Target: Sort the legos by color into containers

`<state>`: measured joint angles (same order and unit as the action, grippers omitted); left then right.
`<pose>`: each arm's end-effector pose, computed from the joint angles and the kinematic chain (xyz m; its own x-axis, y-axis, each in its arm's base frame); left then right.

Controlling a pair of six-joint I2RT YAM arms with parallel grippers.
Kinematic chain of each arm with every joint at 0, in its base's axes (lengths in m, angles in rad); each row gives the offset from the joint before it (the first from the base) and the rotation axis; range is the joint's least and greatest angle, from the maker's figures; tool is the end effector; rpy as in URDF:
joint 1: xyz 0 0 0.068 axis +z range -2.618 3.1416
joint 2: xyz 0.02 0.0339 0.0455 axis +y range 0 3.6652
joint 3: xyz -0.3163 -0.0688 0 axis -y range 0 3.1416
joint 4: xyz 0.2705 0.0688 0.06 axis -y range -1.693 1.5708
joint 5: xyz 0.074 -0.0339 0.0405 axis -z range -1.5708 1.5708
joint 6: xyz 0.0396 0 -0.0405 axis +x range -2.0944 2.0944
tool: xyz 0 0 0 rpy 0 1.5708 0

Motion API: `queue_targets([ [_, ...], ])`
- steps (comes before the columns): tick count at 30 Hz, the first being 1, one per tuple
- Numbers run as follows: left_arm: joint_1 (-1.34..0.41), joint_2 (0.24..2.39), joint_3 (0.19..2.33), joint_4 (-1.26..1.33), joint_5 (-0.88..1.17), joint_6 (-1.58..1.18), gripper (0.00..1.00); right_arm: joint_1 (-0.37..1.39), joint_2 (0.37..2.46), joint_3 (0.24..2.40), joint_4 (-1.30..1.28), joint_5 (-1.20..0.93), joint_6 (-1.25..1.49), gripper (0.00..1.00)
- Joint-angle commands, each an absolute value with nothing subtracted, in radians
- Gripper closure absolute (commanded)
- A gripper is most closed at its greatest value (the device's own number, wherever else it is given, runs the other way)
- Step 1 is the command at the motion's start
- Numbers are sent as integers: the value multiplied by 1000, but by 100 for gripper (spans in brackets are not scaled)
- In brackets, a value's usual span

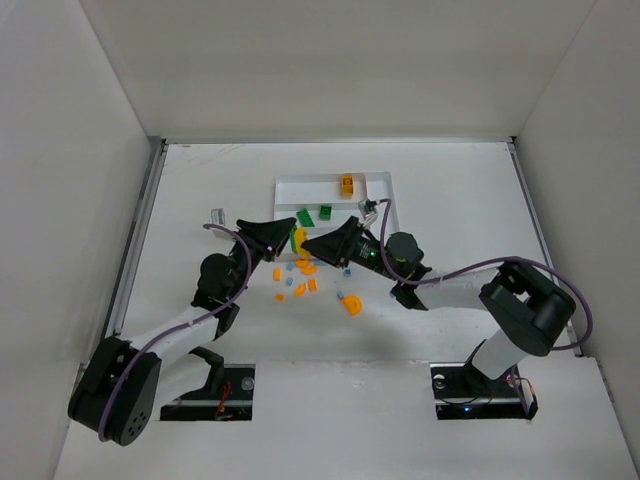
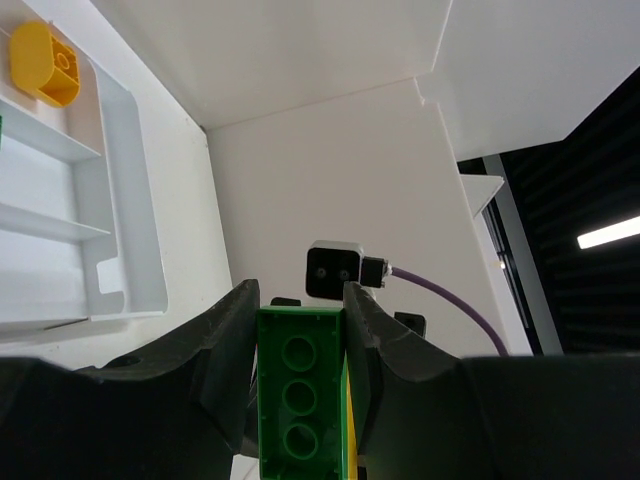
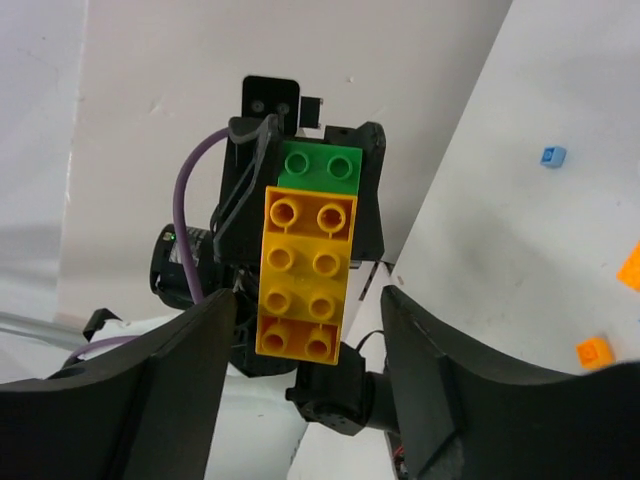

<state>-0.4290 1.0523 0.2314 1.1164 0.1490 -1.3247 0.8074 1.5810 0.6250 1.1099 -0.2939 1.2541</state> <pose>0.1792 -0.0884 0.2641 -0.4597 -0.8444 -0.2750 0.3885 0.0872 -0.9173 0.2260 0.2527 0.2606 -0.8122 0.4668 -0.3499 -0.3777 0.0364 0.9252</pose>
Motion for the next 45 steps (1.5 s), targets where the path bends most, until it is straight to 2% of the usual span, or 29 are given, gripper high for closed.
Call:
queue_targets([
  [1,-438,1025,250,1164,155,-1316,76,817,1591,667,1187,-301,1258,38],
  [4,-443,1016,235,1161,144,-1310,76,817,1601,673,1178,-302,1261,43],
  [10,-441,1012,230,1161,146,-1299,76,815,1621,689,1134,-310,1261,45],
  [15,-430,1029,233,1167,160,-1295,76,814,1621,701,1079,-302,1243,57],
  [19,-433,1035,222,1160,150,-1272,76,815,1612,706,1049,-299,1220,57],
  [24,-423,1022,207,1157,163,-1250,78,808,1574,704,1011,-298,1204,67],
  [35,-283,905,157,1009,271,-1163,79,713,1447,683,884,-301,1143,68],
  [40,-243,854,146,963,282,-1149,79,659,1480,756,755,-291,1092,69],
  [45,-249,853,158,965,273,-1143,79,676,1522,793,756,-305,1092,70],
])
